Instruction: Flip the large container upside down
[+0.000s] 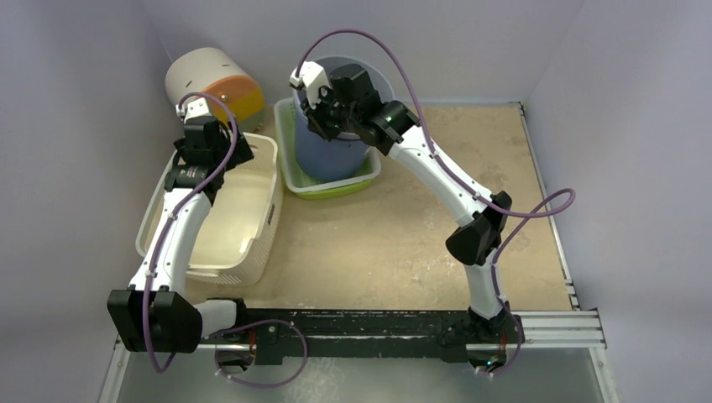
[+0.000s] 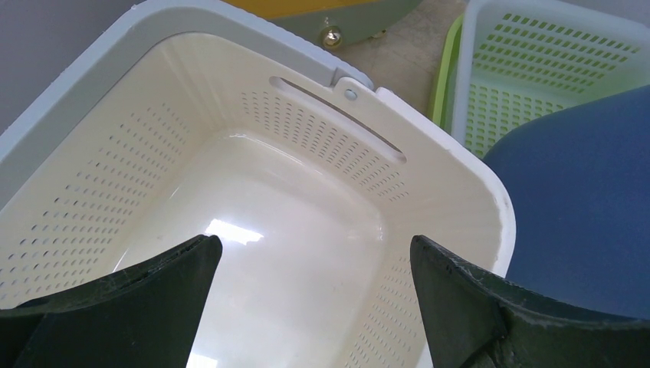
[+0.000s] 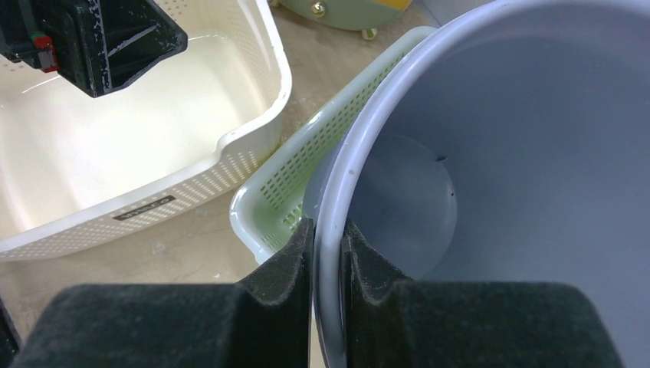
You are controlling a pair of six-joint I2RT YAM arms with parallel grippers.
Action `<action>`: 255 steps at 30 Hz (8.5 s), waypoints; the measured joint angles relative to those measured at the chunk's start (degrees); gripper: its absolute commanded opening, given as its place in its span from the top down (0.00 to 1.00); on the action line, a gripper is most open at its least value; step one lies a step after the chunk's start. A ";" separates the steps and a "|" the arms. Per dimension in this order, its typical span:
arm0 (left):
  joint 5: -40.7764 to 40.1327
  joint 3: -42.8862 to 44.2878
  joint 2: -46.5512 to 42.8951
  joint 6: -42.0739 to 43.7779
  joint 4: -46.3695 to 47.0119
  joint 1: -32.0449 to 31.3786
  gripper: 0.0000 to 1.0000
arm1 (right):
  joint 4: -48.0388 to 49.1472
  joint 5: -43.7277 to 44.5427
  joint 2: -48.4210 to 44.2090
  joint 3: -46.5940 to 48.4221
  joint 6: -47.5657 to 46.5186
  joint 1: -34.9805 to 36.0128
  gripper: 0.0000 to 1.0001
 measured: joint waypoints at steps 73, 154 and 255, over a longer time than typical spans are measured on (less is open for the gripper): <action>0.81 -0.96 1.09 2.56 -0.42 0.00 0.04 | 12.70 -1.92 2.34 -4.61 -4.76 -3.50 0.50; 2.05 -0.96 0.31 2.56 -1.27 0.00 0.04 | 78.68 -33.73 -34.91 -55.15 67.58 -47.60 1.00; 3.58 -0.98 2.97 2.54 0.37 0.00 0.05 | 28.15 -2.19 -34.42 -61.59 27.45 -32.06 0.65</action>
